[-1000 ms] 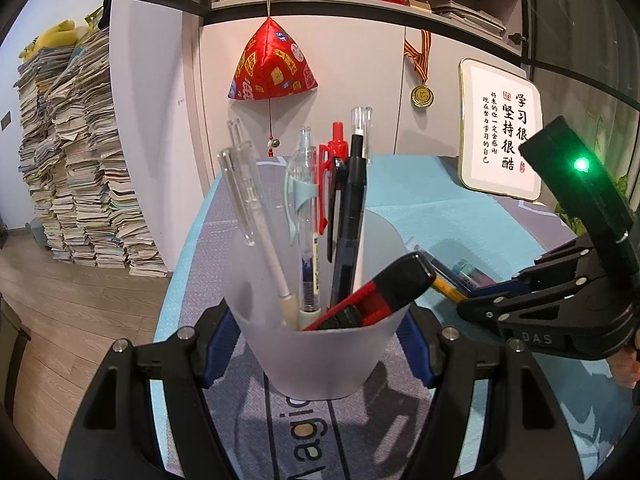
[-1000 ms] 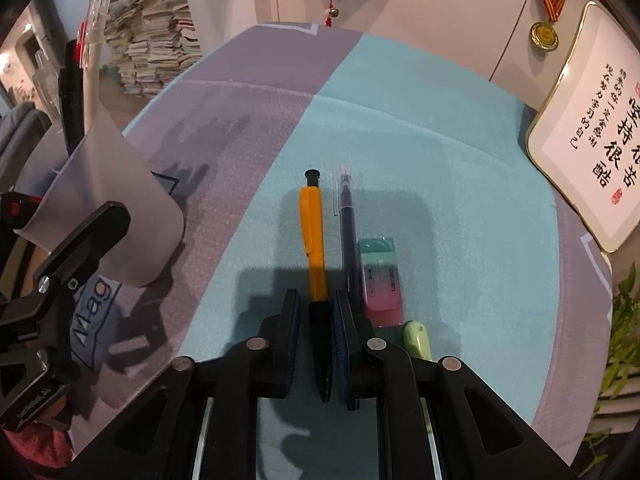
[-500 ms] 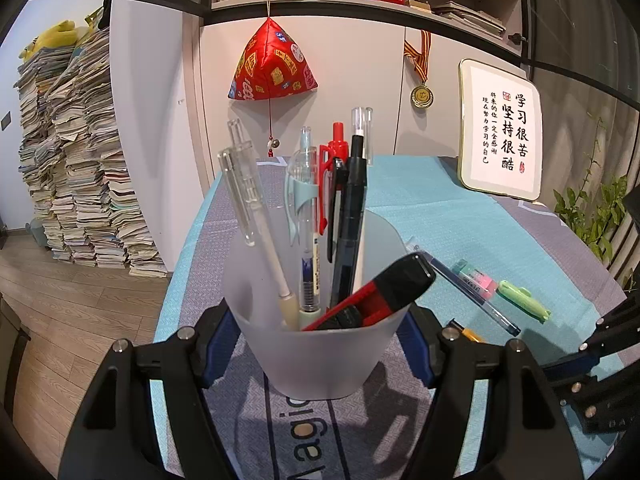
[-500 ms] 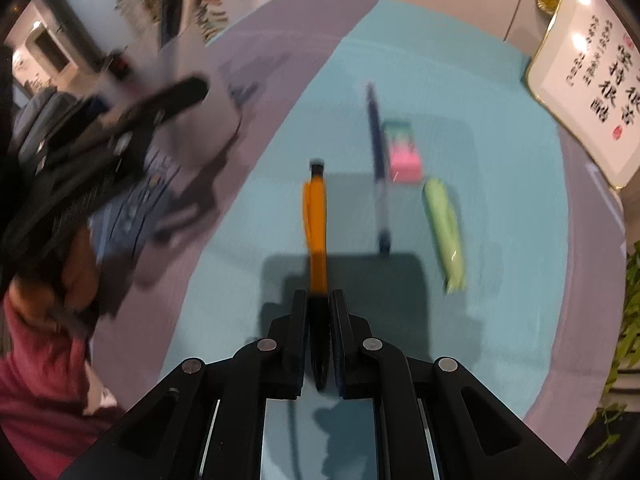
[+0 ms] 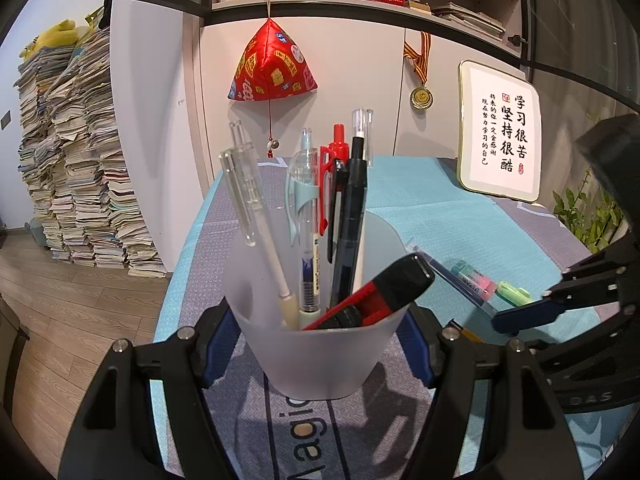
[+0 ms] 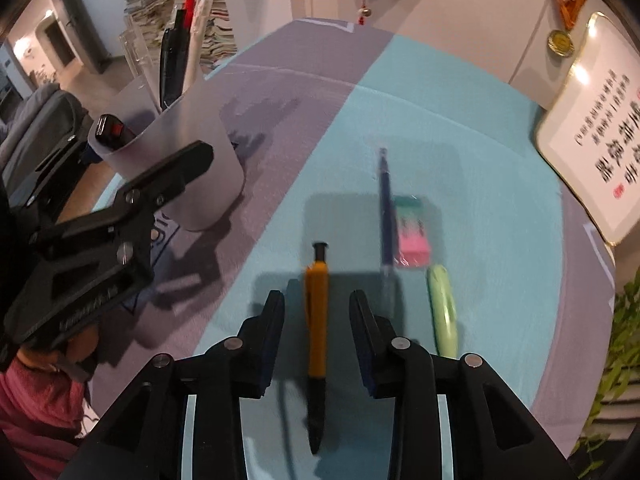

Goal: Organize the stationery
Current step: 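Grasp the yellow pencil with the right tool, then lift the yellow pencil over the cup and drop it inside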

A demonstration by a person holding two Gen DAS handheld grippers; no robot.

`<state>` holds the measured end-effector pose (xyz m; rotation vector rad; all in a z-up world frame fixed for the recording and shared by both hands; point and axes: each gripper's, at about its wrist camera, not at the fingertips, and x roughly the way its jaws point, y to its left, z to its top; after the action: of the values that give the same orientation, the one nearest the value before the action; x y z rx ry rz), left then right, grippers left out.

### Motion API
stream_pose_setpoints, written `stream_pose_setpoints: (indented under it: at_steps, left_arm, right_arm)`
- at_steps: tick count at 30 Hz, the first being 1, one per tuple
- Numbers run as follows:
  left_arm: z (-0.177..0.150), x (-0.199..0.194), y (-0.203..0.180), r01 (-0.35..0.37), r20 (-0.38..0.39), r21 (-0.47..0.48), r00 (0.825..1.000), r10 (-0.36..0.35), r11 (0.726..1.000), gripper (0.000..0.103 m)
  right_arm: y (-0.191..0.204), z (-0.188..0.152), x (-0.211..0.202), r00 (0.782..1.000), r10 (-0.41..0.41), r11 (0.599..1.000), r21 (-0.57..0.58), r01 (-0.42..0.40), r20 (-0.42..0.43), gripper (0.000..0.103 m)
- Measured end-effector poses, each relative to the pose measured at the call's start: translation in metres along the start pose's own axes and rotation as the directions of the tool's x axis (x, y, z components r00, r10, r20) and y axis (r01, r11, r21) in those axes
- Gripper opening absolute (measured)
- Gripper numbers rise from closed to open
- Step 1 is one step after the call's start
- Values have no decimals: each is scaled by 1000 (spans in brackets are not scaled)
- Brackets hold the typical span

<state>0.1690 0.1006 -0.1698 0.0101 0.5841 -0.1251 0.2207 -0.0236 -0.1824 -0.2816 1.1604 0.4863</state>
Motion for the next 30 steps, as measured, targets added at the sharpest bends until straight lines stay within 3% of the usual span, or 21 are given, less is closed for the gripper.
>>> stream_pose_setpoints:
  at_steps: [8,9,10,13,23,30]
  left_arm:
    - [0,0,0,-1,0,0,1000,1,1000,69]
    - [0,0,0,0,0,0,1000,0,1000,69]
    - [0,0,0,-1,0,0,1000,1,1000,69]
    - [0,0,-1,-1,0,0,1000,1,1000,69]
    - [0,0,0,-1,1,0,1000,1,1000,69]
    - [1,0,-2,1,1,-1,1000,-1,1000,69]
  right_arm:
    - [0,9,14,999,-25,1000,-6,25,-26,33]
    - [1,9,16,999,-32,999,-6,32,-30,30]
    - [1,10,19,999,-33,999,-2,33,-36,17]
    - [-1,8,16,1000,-19,999,29,20,-24,15]
    - [-15,1,-45,993,1,995,102,-13,121,14]
    - [-12,-12,-96,969,-11,991,129,-21,248,14]
